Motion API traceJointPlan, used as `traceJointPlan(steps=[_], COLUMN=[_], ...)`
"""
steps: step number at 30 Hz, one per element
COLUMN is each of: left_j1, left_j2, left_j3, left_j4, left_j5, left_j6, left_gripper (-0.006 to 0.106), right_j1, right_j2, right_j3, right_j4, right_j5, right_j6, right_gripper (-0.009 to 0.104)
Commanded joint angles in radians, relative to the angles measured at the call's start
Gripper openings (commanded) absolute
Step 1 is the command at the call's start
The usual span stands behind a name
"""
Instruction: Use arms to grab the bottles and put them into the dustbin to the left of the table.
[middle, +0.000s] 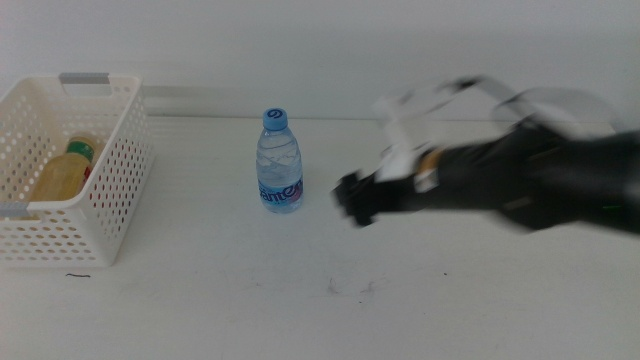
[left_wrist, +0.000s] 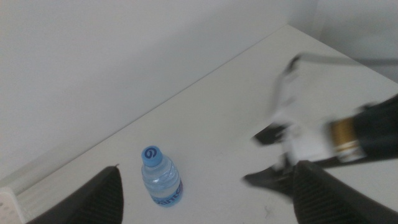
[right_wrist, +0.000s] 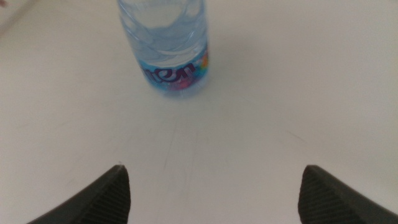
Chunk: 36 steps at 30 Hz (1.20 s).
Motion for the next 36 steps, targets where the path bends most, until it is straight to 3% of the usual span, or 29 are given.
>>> traceJointPlan(steps=[1, 5, 9, 25, 28, 33, 34, 36], left_j1=[-0.002, -0.002, -0.002, -0.004, -0.047, -0.164, -0.164, -0.16], left_j2=[-0.004, -0.004, -0.004, -0.014, -0.063, -0.169, -0.162, -0.117], left_j3=[-0.003, -0.003, -0.003, 0.031, 0.22, 0.822, 0.93, 1.16], left_j4=[0.003, 0.003, 0.003, -0.011, 0.017, 0.24, 0.249, 0.169], left_j5=[-0.014, -0.014, -0.014, -0.113, -0.359, -1.213, -1.384, -1.742], left_j6=[-0.006, -0.006, -0.006, -0.006, -0.006, -0.087, -0.12, -0.204], left_gripper=[0.094, 0.094, 0.094, 0.094, 0.094, 0.094, 0.094, 0.094], right_j1=[0.02, 0.03, 0.03, 0.03, 0.03, 0.03, 0.03, 0.03], right_j2=[-0.202, -0.41, -0.499, -0.515, -0.515, -0.515, -0.515, -0.515], right_j3=[0.008, -0.105, -0.199, -0.202, -0.202, -0.202, -0.202, -0.202], right_j4=[0.026, 0.066, 0.026, 0.036, 0.036, 0.032, 0.032, 0.032], right_j5=[0.206, 0.411, 0.511, 0.476, 0.476, 0.476, 0.476, 0.476], right_j6=[-0.038, -0.139, -0.139, -0.13, -0.13, -0.13, -0.13, -0.13], right_gripper=[0.09, 0.09, 0.09, 0.09, 0.09, 0.09, 0.09, 0.09])
